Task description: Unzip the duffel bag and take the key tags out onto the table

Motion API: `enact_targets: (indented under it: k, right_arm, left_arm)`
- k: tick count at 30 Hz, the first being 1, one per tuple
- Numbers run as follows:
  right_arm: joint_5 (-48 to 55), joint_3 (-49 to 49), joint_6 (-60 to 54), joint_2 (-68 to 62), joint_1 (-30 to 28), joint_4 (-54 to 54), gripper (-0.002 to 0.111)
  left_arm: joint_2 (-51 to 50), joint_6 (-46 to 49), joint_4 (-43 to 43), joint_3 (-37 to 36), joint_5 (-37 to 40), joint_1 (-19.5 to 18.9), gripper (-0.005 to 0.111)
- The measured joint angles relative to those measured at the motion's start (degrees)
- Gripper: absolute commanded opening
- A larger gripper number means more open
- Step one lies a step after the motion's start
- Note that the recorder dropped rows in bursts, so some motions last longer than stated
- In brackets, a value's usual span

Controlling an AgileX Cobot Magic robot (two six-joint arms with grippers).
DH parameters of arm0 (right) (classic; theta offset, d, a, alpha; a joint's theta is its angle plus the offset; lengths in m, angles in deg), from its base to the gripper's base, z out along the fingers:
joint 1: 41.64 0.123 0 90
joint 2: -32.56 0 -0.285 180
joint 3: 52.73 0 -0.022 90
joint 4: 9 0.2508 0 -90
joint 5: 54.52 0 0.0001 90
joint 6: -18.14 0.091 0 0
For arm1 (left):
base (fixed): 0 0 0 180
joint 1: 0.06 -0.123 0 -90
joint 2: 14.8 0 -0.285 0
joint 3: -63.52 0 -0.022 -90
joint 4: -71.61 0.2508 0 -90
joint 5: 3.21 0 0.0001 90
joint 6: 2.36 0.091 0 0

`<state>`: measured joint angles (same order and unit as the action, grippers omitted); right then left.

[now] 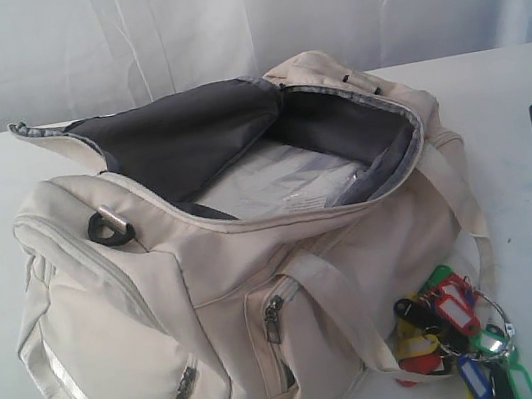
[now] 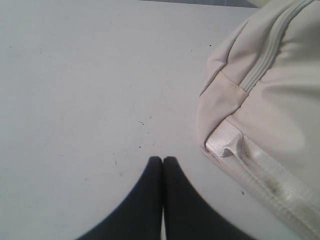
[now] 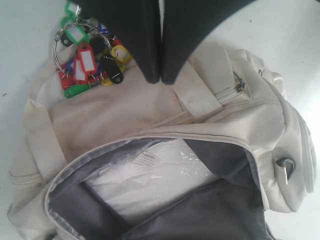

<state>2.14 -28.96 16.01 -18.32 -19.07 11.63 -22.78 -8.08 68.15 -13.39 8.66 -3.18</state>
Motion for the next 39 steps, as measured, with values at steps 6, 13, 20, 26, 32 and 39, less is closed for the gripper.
enact_targets:
  k: [6, 13, 20, 26, 32, 39]
  right_arm:
    - [0.0, 0.0, 0.0, 0.0, 0.0, 0.0, 0.0]
    - [0.0, 0.0, 0.0, 0.0, 0.0, 0.0, 0.0]
    - [0.0, 0.0, 0.0, 0.0, 0.0, 0.0, 0.0]
    - [0.0, 0.0, 0.0, 0.0, 0.0, 0.0, 0.0]
    - [0.0, 0.0, 0.0, 2.0, 0.0, 0.0, 0.0]
    - [0.0, 0.0, 0.0, 12.0, -1.8, 0.1, 0.0]
  left_arm:
    - [0.0, 0.0, 0.0, 0.0, 0.0, 0.0, 0.0]
    - [0.0, 0.0, 0.0, 0.0, 0.0, 0.0, 0.0]
    - [0.0, 0.0, 0.0, 0.0, 0.0, 0.0, 0.0]
    - [0.0, 0.0, 0.0, 0.0, 0.0, 0.0, 0.0]
    - [0.0, 0.0, 0.0, 0.0, 0.0, 0.0, 0.0]
    - [0.0, 0.0, 0.0, 0.0, 0.0, 0.0, 0.0]
